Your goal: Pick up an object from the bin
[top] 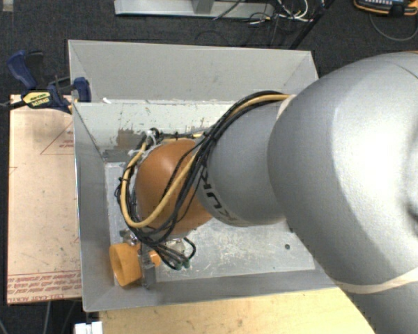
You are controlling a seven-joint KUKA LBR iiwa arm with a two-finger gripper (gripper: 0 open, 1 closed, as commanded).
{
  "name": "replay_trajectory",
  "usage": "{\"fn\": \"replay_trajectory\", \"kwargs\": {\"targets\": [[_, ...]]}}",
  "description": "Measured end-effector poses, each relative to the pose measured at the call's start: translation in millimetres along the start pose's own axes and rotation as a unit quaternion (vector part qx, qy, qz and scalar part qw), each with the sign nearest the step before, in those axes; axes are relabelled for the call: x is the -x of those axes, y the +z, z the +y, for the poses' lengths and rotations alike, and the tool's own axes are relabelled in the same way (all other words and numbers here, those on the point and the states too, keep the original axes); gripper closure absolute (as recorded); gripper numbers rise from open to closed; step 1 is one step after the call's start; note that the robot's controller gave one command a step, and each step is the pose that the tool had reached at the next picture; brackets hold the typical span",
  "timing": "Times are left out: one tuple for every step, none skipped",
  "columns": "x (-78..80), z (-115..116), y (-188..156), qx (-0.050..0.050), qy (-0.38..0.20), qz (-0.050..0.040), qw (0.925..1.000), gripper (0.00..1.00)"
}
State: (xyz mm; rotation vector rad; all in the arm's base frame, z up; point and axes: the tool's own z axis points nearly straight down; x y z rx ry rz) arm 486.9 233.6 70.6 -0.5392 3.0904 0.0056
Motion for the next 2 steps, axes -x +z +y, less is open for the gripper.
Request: {"fn": "replay_trajectory", "kwargs": {"targets": [[0.0, 0, 0, 0.000, 0.000, 0.0001, 1.0000, 1.00], [10.0, 3, -159, 0.001, 0.028, -0.0028, 0.9996, 1.00]]}}
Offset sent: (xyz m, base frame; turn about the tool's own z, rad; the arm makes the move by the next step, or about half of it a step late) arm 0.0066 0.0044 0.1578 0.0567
